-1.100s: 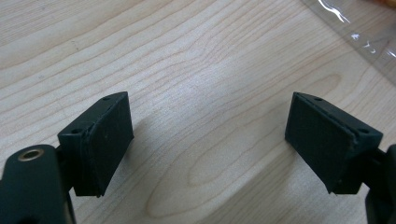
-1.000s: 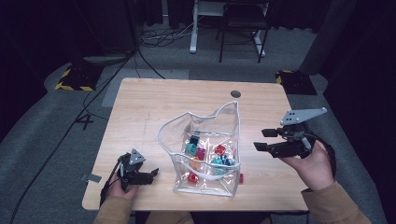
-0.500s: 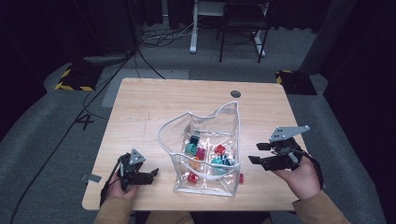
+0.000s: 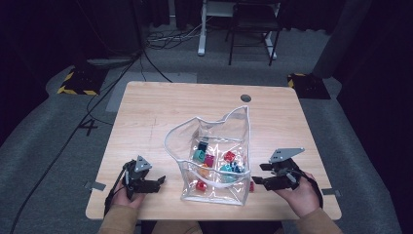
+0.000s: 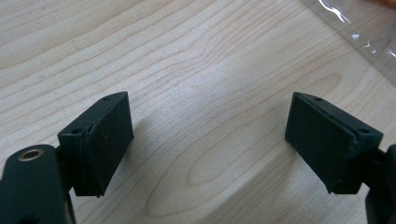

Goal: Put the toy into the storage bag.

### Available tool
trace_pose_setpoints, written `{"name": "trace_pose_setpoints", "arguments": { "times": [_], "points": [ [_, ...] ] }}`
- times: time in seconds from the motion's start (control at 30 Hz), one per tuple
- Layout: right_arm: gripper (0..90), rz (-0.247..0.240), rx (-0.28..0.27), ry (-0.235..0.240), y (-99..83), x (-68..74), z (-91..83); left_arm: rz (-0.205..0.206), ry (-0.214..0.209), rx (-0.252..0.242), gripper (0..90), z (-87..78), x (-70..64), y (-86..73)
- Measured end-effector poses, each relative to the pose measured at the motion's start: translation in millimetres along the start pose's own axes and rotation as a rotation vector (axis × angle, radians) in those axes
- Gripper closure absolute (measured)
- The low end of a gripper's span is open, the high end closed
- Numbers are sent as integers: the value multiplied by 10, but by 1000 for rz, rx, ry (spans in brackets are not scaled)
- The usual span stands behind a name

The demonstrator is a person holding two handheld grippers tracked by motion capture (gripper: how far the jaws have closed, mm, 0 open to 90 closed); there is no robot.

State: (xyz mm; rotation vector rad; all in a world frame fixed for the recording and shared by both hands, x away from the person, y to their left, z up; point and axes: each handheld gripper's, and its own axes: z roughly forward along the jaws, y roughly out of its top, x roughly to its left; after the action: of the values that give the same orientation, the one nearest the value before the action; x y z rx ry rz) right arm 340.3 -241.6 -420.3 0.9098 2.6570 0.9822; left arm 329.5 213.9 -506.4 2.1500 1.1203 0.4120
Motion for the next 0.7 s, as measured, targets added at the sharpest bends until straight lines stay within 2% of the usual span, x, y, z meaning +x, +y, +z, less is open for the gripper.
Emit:
{"name": "trace_pose_setpoints", "arguments": {
  "times": [0.2,0.37,0.47,0.6,0.7],
  "points": [
    [406,19,26,28,-169,-25,220,1,0,1,155,-1,2,0],
    [401,0,40,39,-241,-8,346,0,-2,0,155,0,1,0],
    [400,-14,51,35,-269,-9,429,0,-1,0,155,0,0,0],
    [403,-8,81,22,-297,-3,516,0,0,0,154,0,0,0],
    [408,-19,81,19,-304,15,552,0,-1,0,154,0,0,0]
  ]
}}
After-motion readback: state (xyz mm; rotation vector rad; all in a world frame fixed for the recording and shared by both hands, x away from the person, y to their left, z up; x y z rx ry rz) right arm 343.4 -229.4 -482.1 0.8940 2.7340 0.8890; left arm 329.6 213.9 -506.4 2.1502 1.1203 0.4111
